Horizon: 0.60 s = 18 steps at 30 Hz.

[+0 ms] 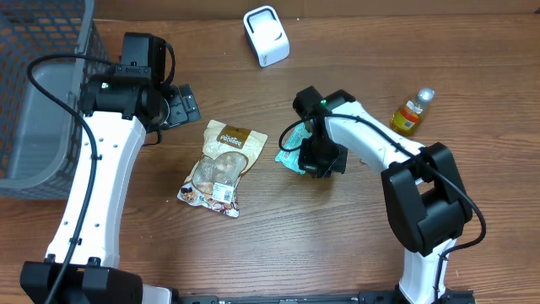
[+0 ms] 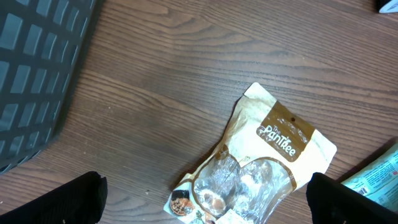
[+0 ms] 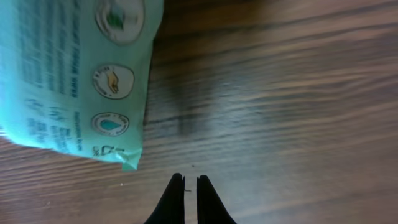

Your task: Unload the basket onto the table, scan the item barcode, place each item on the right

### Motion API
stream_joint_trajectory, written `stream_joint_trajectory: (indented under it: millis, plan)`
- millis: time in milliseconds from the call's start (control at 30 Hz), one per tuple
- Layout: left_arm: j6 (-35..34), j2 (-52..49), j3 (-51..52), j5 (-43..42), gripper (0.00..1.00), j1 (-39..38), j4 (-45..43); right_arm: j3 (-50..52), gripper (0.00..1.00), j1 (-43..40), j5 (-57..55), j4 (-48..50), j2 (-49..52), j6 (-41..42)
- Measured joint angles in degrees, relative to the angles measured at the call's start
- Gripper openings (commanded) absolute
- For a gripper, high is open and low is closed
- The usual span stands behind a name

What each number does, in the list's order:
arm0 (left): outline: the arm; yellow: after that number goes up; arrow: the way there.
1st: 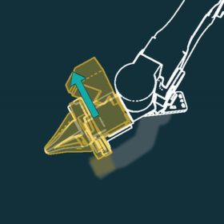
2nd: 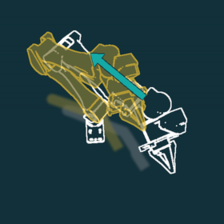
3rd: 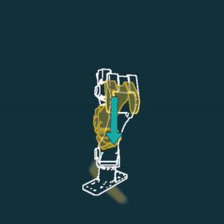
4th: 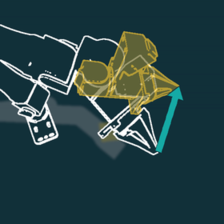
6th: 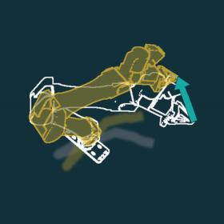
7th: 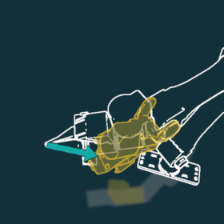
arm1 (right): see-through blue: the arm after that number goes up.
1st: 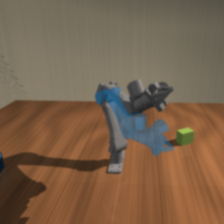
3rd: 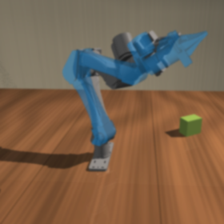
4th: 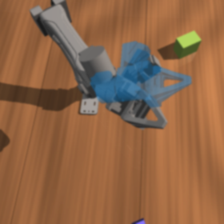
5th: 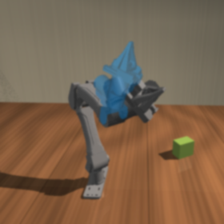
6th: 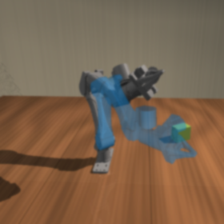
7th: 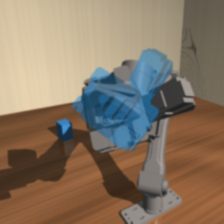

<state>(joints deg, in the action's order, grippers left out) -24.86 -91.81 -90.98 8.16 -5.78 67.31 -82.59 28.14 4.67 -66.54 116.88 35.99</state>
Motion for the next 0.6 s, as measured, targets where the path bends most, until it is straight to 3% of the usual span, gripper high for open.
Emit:
stream_joint_trajectory:
  millis: [433, 600]
  plan:
    - [0.0, 0.0, 0.0, 0.0, 1.00, 0.0, 0.0, 1.6, 0.07, 6.2, 4.8, 21.1, 0.0, -0.2]
    - [0.0, 0.0, 0.0, 0.0, 1.00, 0.0, 0.0, -1.6, 0.17, 5.6, 13.7, 16.2, 0.0, -4.8]
